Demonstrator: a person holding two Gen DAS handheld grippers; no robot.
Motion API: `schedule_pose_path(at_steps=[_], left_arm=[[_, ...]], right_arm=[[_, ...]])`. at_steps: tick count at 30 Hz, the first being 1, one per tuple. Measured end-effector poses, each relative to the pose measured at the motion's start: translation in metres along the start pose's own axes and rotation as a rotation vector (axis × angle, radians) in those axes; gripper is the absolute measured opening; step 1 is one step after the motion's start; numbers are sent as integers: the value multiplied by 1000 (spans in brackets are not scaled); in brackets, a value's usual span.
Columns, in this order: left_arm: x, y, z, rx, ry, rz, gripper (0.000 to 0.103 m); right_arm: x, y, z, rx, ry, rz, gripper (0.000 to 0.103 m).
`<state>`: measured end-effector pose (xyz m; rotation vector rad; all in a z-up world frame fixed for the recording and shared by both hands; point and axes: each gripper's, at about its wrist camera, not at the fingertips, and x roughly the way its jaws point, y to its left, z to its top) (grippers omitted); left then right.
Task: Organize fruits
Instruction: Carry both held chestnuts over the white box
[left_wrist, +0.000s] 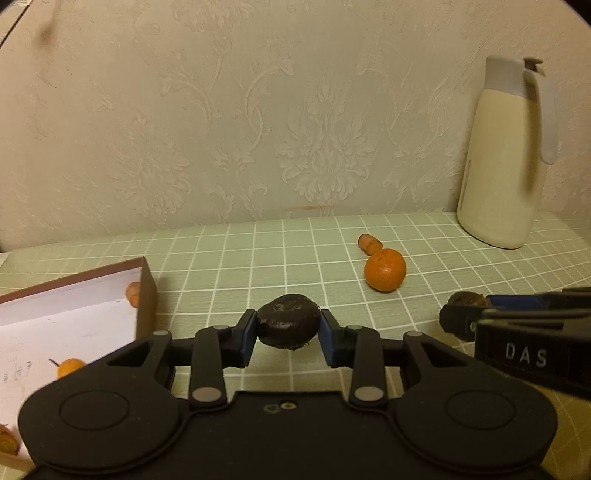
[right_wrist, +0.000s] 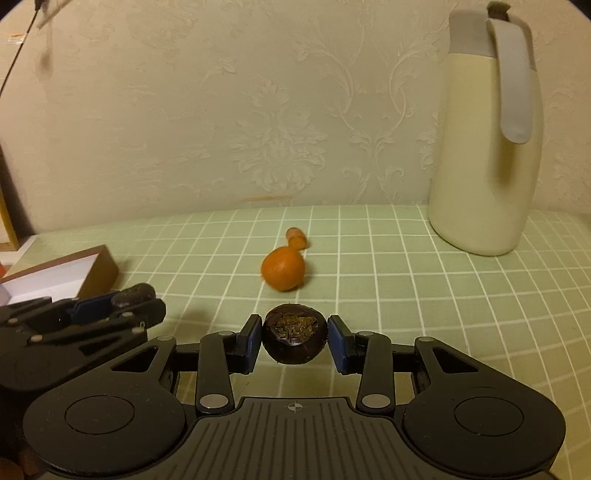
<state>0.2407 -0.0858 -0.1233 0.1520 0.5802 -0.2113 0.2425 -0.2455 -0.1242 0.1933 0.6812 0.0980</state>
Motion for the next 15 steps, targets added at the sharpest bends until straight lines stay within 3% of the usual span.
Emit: schedule_pose_path(at_steps=[8,15], left_arm=[[-46,12,-5,31,-57,2,26],[-87,43,-15,6,-95,47,26]], right_arm=[[-37,27,-6,7,-43,43,39],[-61,62,-8,-38,-93,104,39]])
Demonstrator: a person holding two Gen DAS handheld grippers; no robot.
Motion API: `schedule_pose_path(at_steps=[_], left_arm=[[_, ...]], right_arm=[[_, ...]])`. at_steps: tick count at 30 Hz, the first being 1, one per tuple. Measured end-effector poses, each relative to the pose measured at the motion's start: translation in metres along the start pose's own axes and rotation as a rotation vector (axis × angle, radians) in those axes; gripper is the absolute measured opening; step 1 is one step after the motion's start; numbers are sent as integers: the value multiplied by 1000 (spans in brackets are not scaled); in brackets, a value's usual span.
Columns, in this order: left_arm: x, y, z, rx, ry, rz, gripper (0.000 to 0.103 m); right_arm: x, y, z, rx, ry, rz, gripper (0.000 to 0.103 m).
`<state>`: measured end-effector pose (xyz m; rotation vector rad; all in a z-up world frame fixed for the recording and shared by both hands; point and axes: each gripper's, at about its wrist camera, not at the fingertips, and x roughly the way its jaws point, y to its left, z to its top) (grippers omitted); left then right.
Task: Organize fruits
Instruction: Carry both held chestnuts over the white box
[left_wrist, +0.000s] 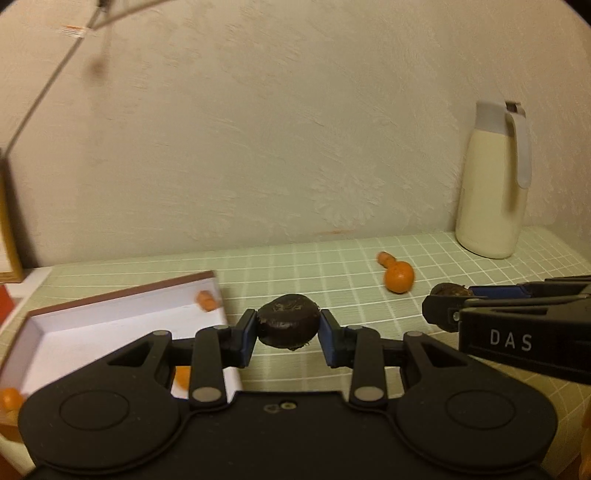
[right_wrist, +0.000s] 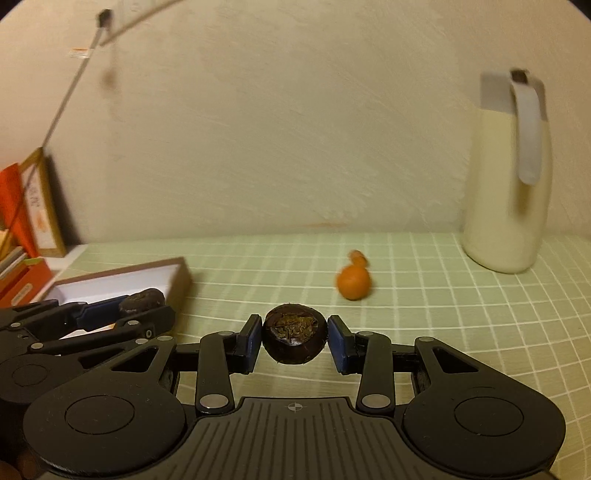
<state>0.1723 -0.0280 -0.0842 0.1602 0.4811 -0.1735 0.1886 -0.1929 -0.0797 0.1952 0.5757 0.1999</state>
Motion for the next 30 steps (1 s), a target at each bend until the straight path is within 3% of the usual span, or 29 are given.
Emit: schedule_pose_path(at_steps=[20,30], left_arm=[[-70,139,-8,-166,-69,306,26],[-69,186,-26,-238,-42,389,26]], right_arm=[[-5,121,2,-135,-126,244,39],[18,155,-2,-169,-117,279,39]])
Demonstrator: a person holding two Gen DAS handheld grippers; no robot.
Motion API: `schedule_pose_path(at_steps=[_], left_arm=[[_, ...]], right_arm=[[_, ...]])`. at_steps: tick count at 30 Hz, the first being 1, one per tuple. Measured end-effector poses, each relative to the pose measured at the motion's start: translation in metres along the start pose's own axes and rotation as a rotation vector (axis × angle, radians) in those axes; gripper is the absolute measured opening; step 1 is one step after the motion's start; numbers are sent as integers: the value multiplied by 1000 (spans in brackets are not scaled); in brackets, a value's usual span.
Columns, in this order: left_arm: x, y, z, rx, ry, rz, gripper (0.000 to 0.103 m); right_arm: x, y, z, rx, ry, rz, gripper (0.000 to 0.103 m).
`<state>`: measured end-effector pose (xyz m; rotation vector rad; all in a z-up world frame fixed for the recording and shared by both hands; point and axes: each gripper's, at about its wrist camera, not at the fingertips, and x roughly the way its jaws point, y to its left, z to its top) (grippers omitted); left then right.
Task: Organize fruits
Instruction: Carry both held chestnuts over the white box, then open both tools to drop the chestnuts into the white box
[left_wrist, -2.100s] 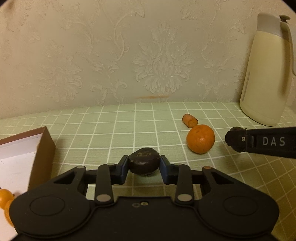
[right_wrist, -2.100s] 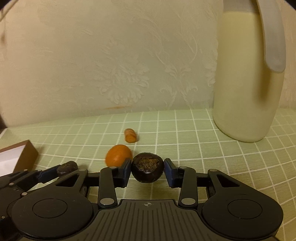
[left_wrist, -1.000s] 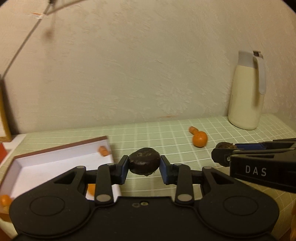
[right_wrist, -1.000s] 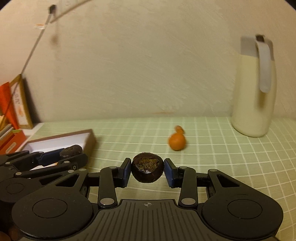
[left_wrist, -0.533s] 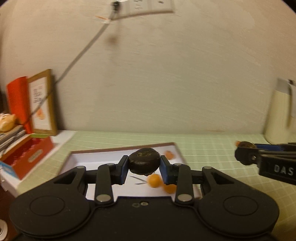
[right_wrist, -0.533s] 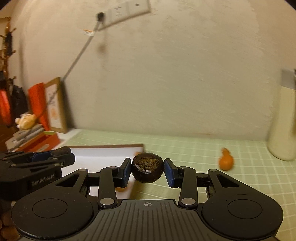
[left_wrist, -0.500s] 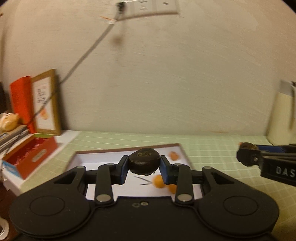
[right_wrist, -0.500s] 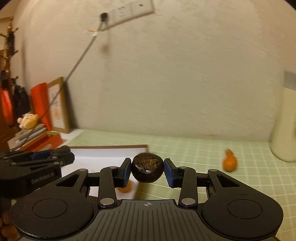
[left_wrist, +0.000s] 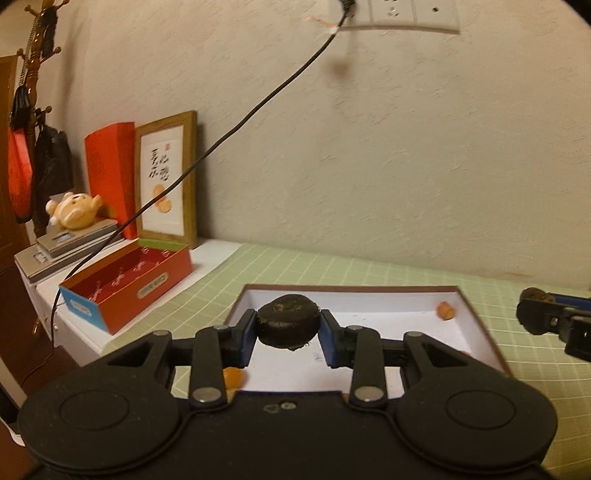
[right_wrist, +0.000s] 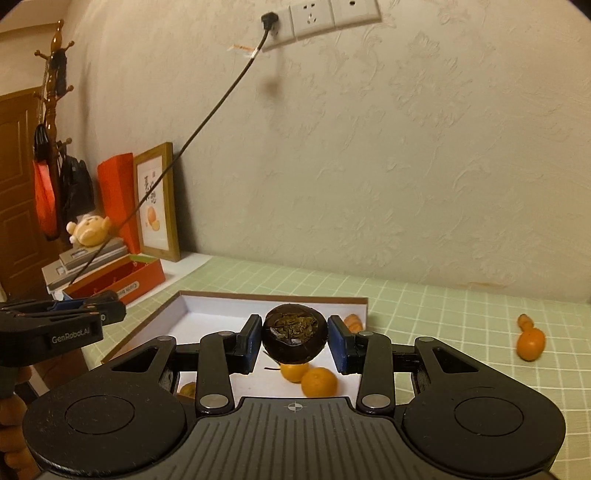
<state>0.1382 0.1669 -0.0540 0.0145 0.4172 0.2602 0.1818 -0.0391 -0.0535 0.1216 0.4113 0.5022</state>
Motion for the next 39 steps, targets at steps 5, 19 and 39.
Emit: schedule_pose_path(at_steps=[5,19,39], left_arm=[[11,14,-4,-19,21,24,26],[37,15,-4,-9,47,20,26],[88,20,2,-20,108,7,27]], right_arm=[[16,1,3,8,8,-6,39],[54,6,1,5,74,-24,39],[99,-9,5,39,112,-102,39]])
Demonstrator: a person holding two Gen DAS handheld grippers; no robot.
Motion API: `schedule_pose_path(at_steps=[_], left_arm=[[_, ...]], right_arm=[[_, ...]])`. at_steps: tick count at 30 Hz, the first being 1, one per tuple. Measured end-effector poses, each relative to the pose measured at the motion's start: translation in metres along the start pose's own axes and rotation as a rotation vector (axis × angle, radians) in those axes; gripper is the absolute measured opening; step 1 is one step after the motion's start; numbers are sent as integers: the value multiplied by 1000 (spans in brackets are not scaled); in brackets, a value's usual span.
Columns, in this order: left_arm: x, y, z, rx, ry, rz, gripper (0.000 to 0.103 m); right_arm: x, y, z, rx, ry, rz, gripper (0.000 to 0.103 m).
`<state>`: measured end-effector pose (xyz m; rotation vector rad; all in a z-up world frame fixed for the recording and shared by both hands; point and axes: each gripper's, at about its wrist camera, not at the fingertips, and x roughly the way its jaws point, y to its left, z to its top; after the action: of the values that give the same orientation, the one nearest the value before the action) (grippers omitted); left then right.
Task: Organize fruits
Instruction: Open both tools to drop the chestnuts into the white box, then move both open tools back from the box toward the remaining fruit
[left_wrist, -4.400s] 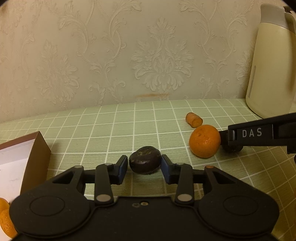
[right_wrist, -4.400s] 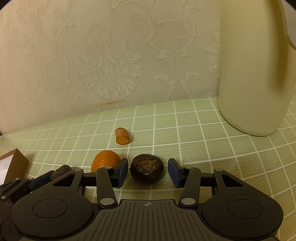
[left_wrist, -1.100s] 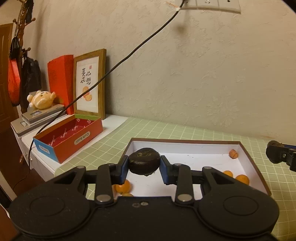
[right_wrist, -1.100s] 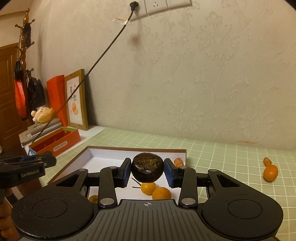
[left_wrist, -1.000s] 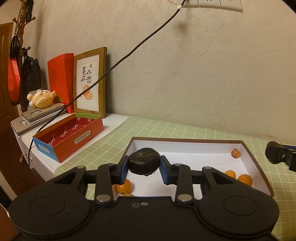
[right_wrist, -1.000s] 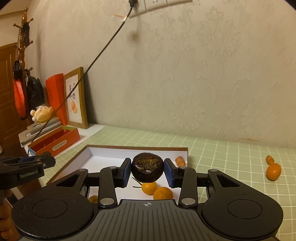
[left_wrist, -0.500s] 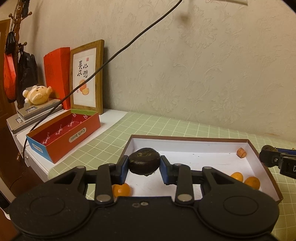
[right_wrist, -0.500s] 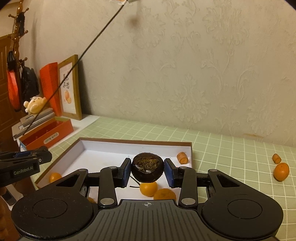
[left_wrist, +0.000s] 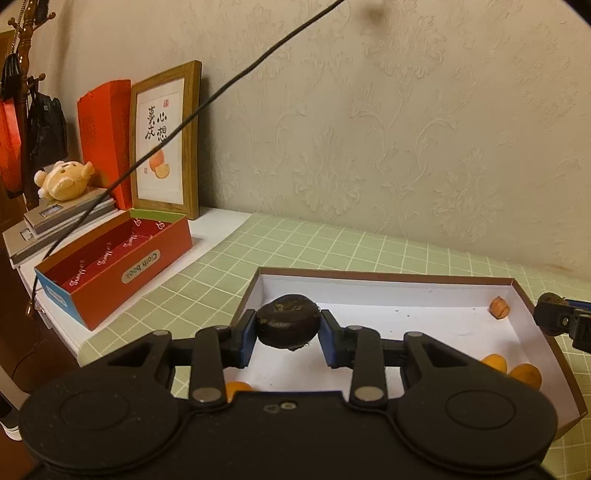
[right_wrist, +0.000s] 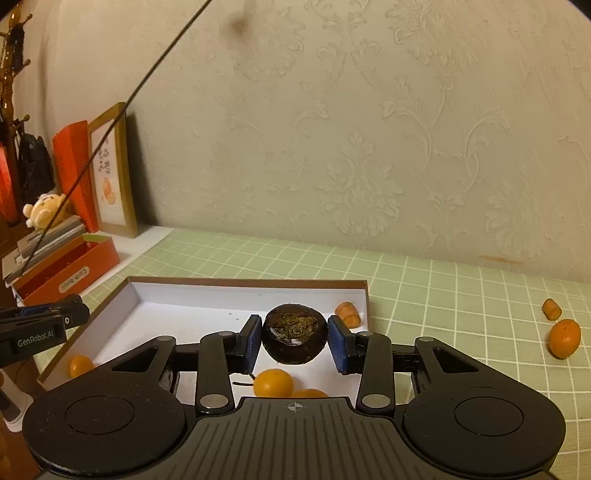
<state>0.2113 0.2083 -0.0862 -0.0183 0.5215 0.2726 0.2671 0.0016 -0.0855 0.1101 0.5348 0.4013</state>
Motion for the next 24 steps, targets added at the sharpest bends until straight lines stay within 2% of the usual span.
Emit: schedule_pose_path(at_steps=[1,2,3,4,5,7,9,11,15,18,24], left_arm=[[4,-1,0,11,12,-4,30],[10,-3,-1,32,37,-17,48],[16,-6,-2,53,61,-17,65],[18,-8,-3,61,66,18,85],[14,-8,-2,61,46,44,84],[3,-5,5,53,1,34,86],[-10,1,13,14,-51,62,93],[-20,7,20,-29,-84,49,95],[-32,11,25,-45,-120,73,97],[-36,10,26,-40,-116,108,97],[-44,-7,23,-3,-130,82,97]], right_arm=[[2,0,0,0,1,-7,39],[5,1,0,-6,5,-16,39],[9,2,-1,-18,17,-34,52],[12,3,-1,-17,28,-50,90],[9,1,-2,0,8,-41,100],[-4,2,-1,4,-76,-46,102],[-12,3,3,-18,-115,-39,101],[-20,-1,5,11,-145,-29,102],[-30,-11,7,46,-150,-12,103],[-35,-18,7,64,-147,9,103],[-48,-24,6,64,-147,15,103]])
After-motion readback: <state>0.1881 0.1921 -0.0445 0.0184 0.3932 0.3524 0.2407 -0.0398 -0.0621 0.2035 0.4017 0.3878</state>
